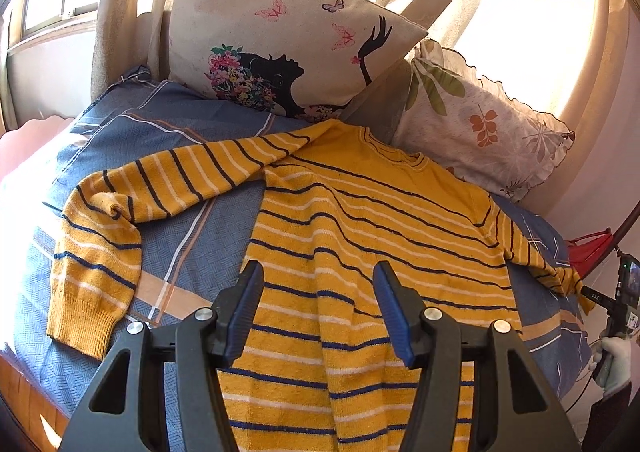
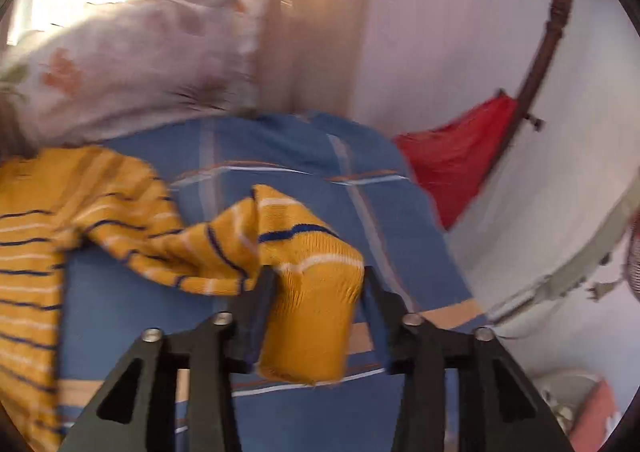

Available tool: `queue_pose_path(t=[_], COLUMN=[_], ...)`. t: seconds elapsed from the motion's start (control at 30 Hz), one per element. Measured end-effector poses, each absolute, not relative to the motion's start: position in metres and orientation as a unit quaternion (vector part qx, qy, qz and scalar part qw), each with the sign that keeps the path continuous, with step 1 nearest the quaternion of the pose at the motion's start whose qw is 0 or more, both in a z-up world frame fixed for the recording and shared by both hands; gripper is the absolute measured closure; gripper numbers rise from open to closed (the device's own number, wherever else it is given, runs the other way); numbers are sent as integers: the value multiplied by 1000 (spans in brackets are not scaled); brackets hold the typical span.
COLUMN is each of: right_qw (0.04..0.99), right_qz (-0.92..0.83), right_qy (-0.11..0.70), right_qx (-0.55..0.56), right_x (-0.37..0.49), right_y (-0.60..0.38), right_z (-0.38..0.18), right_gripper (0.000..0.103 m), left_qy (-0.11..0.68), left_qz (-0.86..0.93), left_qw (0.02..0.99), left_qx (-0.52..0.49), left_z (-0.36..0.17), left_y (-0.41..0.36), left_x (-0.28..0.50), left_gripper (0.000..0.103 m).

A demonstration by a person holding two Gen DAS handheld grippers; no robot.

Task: Fold small clothes
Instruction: 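Lift the cuff and lay the sleeve across the sweater body, open right tool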

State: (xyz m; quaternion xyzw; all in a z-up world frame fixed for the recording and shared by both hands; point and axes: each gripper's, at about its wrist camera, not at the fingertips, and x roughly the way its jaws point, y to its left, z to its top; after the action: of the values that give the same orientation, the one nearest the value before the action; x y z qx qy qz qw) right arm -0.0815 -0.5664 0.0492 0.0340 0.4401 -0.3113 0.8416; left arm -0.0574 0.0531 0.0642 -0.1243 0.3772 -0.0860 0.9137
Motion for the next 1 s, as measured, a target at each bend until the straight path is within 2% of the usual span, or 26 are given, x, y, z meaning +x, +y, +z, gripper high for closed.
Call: queue_pose_path(t=[0.2,0.4,0.67,0.7,0.73,0.77,1.0], right_qw=[867,831,798,795,790,790,874], right_qz=[-200,-165,-185,-178,-175,-174,-173], right_qy=[388,364,319,314,316,314,198], right_qx=[241,387,477,487,495,498,408], right_x=[-123,-126,-80,-75,-71,-68,-59], right_y=[-606,-630,-672,-675,-677,-679,-669], right_z=[41,-2,-30,-32,-32,-26,96], right_gripper=[43,43,42,56,89,93,95], left_qy=[399,424,428,429,429,429,420], left_qz=[-72,-92,-86,-83,-81,-79,-83], left_qw=[905,894,892,892,892,892,894], left_qx=[-129,-117,-118,-119,-120,-120,-129], left_z=[50,37,33,33,33,33,37], left_y=[54,35,29,30,31,32,36], left_x=[-40,-29,-24,-24,-24,-23,-22], left_gripper=[46,46,46,46,46,46,46])
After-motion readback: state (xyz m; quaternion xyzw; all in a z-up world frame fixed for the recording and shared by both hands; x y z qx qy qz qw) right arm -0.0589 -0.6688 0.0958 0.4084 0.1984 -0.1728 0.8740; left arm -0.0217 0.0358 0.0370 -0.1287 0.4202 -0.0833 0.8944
